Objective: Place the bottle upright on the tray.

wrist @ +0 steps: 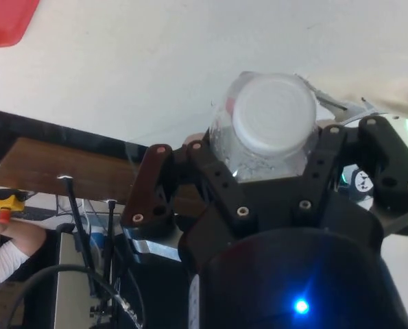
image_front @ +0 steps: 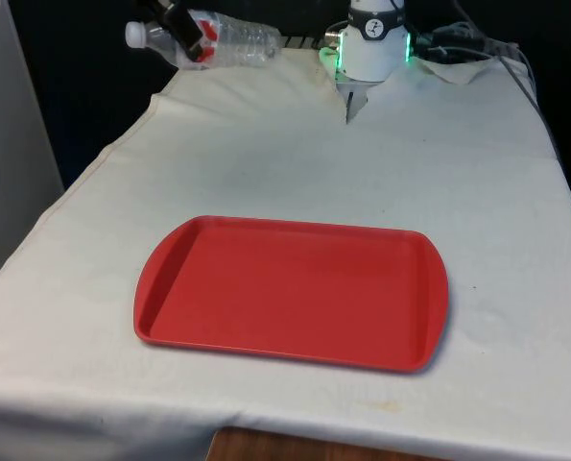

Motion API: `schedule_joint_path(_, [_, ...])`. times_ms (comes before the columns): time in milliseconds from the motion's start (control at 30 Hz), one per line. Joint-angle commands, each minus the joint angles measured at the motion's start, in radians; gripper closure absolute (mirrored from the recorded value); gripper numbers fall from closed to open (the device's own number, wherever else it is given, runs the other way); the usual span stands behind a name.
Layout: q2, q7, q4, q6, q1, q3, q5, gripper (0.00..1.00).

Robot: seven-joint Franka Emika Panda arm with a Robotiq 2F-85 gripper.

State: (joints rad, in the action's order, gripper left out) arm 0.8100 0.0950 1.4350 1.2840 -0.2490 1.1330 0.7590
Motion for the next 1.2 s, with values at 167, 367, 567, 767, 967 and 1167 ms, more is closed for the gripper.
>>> schedule_joint_path(167, [-0.029, 0.014, 0.036, 0.040, -0.033, -0.004, 0.023, 0.68])
schedule_joint_path(367, [-0.037, 0.028, 0.041, 0.043, -0.047, -0.008, 0.043, 0.68])
schedule_joint_path(567, [-0.039, 0.043, 0.042, 0.043, -0.063, -0.009, 0.065, 0.68])
schedule_joint_path(767, [-0.042, 0.052, 0.039, 0.043, -0.076, -0.009, 0.077, 0.68])
schedule_joint_path(967, [-0.049, 0.072, 0.036, 0.053, -0.081, -0.018, 0.082, 0.68])
schedule_joint_path(1167, [-0.050, 0.116, 0.030, 0.057, -0.075, -0.023, 0.082, 0.68])
